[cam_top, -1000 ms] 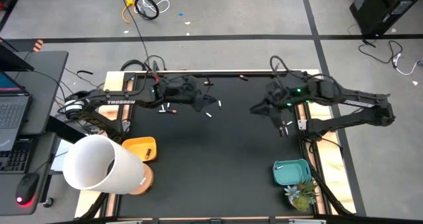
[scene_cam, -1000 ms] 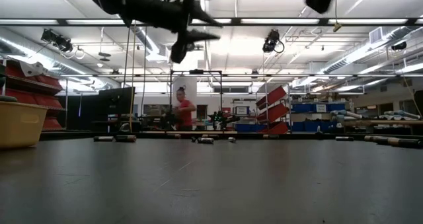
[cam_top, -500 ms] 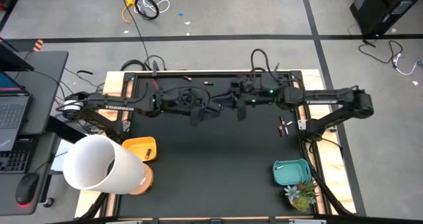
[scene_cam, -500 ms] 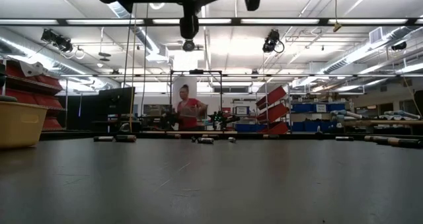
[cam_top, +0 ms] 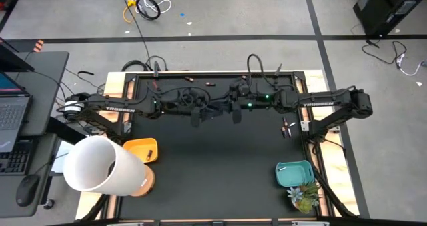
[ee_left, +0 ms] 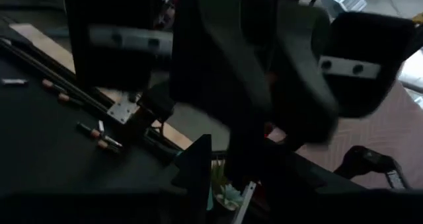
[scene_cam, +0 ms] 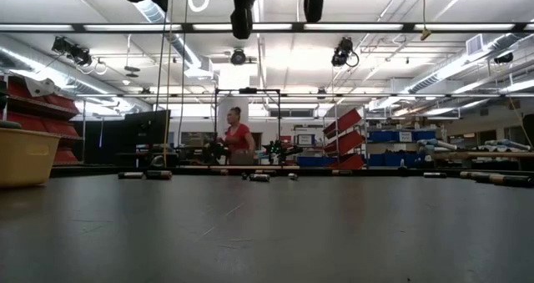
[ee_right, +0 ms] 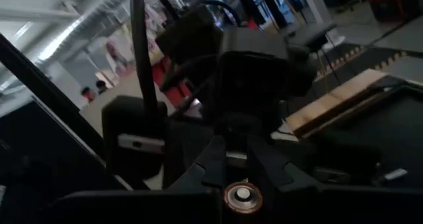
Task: Sort batteries
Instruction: Put the black battery into the yellow bin
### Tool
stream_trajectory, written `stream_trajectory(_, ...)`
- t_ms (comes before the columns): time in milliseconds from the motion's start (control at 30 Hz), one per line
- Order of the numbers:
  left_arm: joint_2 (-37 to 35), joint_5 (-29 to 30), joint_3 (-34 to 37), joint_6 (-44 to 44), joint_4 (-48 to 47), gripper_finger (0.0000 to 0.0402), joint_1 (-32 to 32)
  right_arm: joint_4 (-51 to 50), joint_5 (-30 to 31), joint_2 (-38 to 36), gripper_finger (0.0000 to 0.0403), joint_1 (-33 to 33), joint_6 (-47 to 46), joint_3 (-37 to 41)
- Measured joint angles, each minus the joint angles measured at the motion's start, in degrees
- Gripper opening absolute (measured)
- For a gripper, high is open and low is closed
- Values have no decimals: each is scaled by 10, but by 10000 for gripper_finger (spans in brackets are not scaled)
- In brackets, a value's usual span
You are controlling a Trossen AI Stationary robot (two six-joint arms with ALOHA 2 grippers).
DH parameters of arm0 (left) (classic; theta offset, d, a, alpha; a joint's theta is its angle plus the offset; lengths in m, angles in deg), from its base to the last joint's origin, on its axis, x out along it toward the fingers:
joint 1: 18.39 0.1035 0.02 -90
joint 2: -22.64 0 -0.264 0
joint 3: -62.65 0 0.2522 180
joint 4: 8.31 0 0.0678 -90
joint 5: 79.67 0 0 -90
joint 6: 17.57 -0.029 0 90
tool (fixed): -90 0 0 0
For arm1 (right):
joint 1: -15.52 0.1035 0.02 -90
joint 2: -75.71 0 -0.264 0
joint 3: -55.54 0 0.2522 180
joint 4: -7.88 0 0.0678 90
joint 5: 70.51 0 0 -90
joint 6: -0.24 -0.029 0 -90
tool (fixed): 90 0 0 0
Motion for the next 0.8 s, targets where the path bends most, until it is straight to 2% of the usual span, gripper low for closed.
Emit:
stream_trajectory(167,0,4,0,-19,0,126,1,11,7,15,33,10,-23,0)
stream_trajectory(233,0,2,0,-33,-10,103,1,23,10,22,33,12,-26,0)
stream_trajectory(300,-1,0,0,-43,-12,62,-1,22,10,22,33,12,-31,0)
stream_trajectory(500,0,6,0,-49,-13,63,-2,16,6,22,38,11,-53,0)
stream_trajectory(700,0,2,0,-54,-47,63,0,-3,-2,22,138,1,-91,0)
stream_trajectory(800,-12,-3,0,-57,-94,63,7,-20,-10,12,179,-13,-90,0)
